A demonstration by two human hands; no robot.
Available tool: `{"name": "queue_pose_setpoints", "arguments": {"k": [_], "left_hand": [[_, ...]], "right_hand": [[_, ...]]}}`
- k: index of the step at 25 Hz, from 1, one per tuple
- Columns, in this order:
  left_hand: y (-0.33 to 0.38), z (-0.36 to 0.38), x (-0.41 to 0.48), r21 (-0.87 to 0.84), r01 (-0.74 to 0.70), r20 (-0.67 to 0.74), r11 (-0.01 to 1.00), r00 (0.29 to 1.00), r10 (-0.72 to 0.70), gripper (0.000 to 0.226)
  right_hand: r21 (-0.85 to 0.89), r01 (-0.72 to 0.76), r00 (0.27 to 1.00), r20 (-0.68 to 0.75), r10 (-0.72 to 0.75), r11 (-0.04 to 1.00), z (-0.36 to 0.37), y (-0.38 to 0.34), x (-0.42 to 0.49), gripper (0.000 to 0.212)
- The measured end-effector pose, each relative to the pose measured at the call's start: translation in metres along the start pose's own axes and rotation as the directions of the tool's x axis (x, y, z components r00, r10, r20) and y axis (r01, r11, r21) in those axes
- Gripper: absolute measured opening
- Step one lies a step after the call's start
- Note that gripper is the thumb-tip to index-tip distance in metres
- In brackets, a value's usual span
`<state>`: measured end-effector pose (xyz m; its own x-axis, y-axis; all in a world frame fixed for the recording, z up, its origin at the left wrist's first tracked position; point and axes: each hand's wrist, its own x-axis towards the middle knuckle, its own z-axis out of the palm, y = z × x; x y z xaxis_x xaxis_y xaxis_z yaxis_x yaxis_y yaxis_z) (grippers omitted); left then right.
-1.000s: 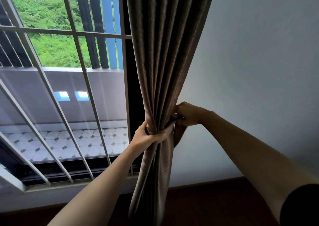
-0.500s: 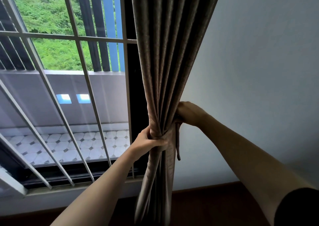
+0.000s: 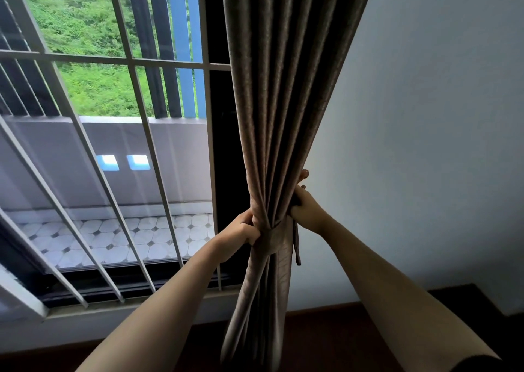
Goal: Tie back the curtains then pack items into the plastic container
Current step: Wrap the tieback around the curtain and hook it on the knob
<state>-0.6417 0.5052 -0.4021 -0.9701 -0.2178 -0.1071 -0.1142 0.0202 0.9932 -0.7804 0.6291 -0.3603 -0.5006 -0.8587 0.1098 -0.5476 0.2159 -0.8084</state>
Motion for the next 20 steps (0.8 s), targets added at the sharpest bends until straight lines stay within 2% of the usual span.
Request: {"name": "queue_pose_setpoints", "arguments": {"k": [3,5,8,10,13,16,18,20], "left_hand": [[0.002,0.003,-0.002,0.026,0.025,-0.022,0.999,0.999,-0.024,0.051],[0.003,0.003,-0.005,0.03,0.026,-0.053,0.999,0.998,-0.024,0.063],[0.002,0.0,-0.01,0.06,-0.004,-0.109,0.998,0.994,0.01,0.083],[0.002,-0.002,-0.013,0.084,-0.028,-0.153,0.996,0.987,0.04,0.086],[0.009,-0.005,-0.017,0.105,-0.065,-0.184,0.992,0.979,0.083,0.073],[0.018,-0.006,-0.021,0.09,-0.081,-0.14,0.993,0.986,0.093,0.048],[0.014,-0.012,-0.02,0.082,-0.054,-0.134,0.995,0.989,0.065,0.045],[0.008,-0.02,-0.018,0.062,-0.035,-0.131,0.997,0.99,0.043,0.042]], "right_hand": [[0.051,0.016,1.0,-0.028,-0.015,0.999,0.001,-0.003,-0.004,0.049],[0.143,0.001,0.999,-0.035,0.004,0.99,0.002,-0.006,-0.006,0.055],[0.221,-0.089,0.996,0.036,0.083,0.971,0.009,-0.012,-0.008,0.046],[0.213,-0.131,0.987,0.125,0.106,0.968,0.016,-0.019,-0.011,0.04],[0.201,-0.133,0.985,0.134,0.107,0.97,0.024,-0.023,-0.013,0.038],[0.218,-0.055,0.998,0.001,0.057,0.974,0.034,-0.025,-0.02,0.033],[0.272,0.002,0.997,-0.08,0.02,0.962,0.041,-0.017,-0.023,0.041],[0.378,-0.027,0.995,-0.079,0.062,0.926,0.043,-0.012,-0.031,0.052]]}}
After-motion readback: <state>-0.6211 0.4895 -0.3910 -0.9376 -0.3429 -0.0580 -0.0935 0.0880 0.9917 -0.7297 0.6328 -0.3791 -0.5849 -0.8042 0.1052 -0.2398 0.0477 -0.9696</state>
